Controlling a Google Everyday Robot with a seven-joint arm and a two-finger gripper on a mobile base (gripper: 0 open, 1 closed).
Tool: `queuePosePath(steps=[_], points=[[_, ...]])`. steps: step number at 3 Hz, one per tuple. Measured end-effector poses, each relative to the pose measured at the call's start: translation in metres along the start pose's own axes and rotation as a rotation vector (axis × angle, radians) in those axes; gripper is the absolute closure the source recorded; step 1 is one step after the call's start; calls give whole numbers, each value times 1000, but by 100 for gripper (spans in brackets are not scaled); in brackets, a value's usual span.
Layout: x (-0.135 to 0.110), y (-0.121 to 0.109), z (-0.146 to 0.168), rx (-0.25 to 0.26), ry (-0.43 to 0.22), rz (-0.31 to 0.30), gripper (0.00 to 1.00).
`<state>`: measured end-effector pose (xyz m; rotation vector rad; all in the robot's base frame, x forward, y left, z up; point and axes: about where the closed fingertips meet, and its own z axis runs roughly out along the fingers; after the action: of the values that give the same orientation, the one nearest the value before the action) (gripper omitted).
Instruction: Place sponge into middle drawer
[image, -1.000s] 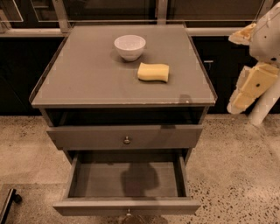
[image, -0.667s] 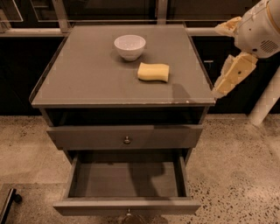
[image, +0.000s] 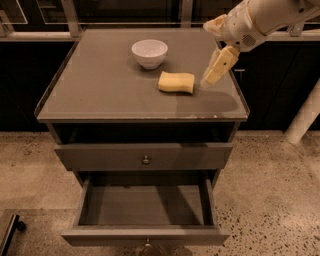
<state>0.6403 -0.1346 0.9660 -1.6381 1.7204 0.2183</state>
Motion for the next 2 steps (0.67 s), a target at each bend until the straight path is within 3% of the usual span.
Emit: queuePosePath(steps=[1, 2], points=[[-23, -21, 46, -61, -65, -19, 0], [-28, -29, 86, -118, -69, -14, 0]])
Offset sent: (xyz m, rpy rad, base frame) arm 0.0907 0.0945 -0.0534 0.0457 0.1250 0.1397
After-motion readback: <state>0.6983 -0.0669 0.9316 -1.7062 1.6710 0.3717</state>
